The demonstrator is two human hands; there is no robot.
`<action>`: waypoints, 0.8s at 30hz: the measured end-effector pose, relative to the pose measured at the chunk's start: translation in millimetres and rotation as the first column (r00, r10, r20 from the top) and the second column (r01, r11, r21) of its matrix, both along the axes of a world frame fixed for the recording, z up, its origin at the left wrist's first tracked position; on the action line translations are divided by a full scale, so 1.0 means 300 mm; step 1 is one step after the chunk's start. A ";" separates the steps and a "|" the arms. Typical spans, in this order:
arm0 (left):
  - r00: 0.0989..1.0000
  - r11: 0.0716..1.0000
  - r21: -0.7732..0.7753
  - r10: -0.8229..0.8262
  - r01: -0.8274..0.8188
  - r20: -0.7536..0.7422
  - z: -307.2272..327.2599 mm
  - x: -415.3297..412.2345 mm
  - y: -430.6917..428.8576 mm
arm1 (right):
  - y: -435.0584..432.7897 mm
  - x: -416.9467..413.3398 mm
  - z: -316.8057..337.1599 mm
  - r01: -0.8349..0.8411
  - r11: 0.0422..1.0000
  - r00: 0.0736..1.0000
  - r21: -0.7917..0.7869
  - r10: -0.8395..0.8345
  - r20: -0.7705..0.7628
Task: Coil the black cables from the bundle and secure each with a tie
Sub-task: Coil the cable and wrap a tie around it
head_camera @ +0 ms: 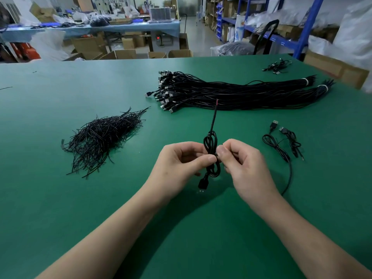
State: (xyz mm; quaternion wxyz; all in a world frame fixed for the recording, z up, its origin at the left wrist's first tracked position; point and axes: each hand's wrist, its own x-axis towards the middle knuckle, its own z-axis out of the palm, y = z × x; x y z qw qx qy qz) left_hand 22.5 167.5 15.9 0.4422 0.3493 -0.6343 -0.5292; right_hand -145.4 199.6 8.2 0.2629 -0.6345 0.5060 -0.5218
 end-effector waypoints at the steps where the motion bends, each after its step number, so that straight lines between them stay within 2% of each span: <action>1: 0.998 0.996 -0.082 0.044 -0.040 0.047 -0.005 -0.004 0.002 | -0.003 0.003 -0.003 -0.027 0.997 0.995 0.068 0.020 0.098; 3: 0.973 0.947 -0.300 0.170 -0.118 0.154 -0.014 -0.003 0.002 | -0.006 0.004 -0.003 -0.075 0.980 0.964 0.183 0.024 0.265; 4: 0.952 0.893 -0.431 0.234 -0.131 0.197 -0.017 -0.001 0.002 | -0.006 0.004 0.000 -0.090 0.971 0.954 0.223 0.020 0.298; 5: 0.929 0.819 -0.561 0.292 -0.121 0.226 -0.020 0.001 0.001 | -0.006 0.001 0.003 -0.099 0.964 0.956 0.246 0.023 0.293; 7: 0.888 0.651 -0.756 0.387 -0.073 0.247 -0.026 0.007 -0.004 | -0.005 -0.004 0.011 -0.080 0.967 0.983 0.242 0.037 0.179; 9: 0.858 0.521 -0.852 0.456 -0.042 0.236 -0.033 0.010 -0.009 | -0.005 -0.009 0.019 -0.051 0.968 0.996 0.247 0.032 0.082; 10: 0.849 0.478 -0.878 0.478 -0.036 0.225 -0.035 0.011 -0.012 | -0.005 -0.010 0.020 -0.065 0.956 0.994 0.285 0.035 0.108; 12: 0.835 0.380 -0.925 0.511 -0.007 0.203 -0.032 0.012 -0.018 | -0.006 -0.017 0.022 -0.215 0.884 0.930 0.414 0.055 0.365; 14: 0.816 0.256 -0.965 0.545 0.057 0.192 -0.024 0.013 -0.025 | -0.009 -0.026 0.023 -0.453 0.763 0.744 0.462 0.038 0.667; 15: 0.810 0.228 -0.970 0.551 0.082 0.198 -0.021 0.015 -0.028 | -0.009 -0.031 0.023 -0.530 0.718 0.672 0.451 0.032 0.740; 16: 0.811 0.250 -0.965 0.546 0.082 0.210 -0.019 0.015 -0.030 | -0.008 -0.034 0.023 -0.561 0.703 0.652 0.437 0.049 0.757; 17: 0.824 0.335 -0.941 0.517 0.052 0.229 -0.018 0.013 -0.027 | -0.008 -0.034 0.022 -0.542 0.718 0.681 0.437 0.070 0.729; 18: 0.853 0.476 -0.879 0.461 -0.005 0.245 -0.018 0.012 -0.022 | -0.007 -0.033 0.019 -0.462 0.767 0.761 0.446 0.084 0.643; 20: 0.917 0.782 -0.609 0.329 -0.130 0.226 -0.019 0.010 -0.014 | -0.004 -0.024 0.012 -0.166 0.907 0.955 0.387 0.049 0.294; 21: 0.941 0.882 -0.442 0.276 -0.166 0.197 -0.019 0.012 -0.015 | -0.003 -0.023 0.008 -0.002 0.962 0.996 0.273 -0.022 0.082; 22: 0.959 0.939 -0.293 0.234 -0.180 0.162 -0.018 0.016 -0.019 | -0.005 -0.024 0.005 0.106 0.986 0.992 0.127 -0.095 -0.085; 24: 0.980 0.981 -0.107 0.173 -0.162 0.100 -0.021 0.024 -0.030 | -0.001 -0.027 0.010 0.132 0.988 0.940 -0.078 -0.149 -0.307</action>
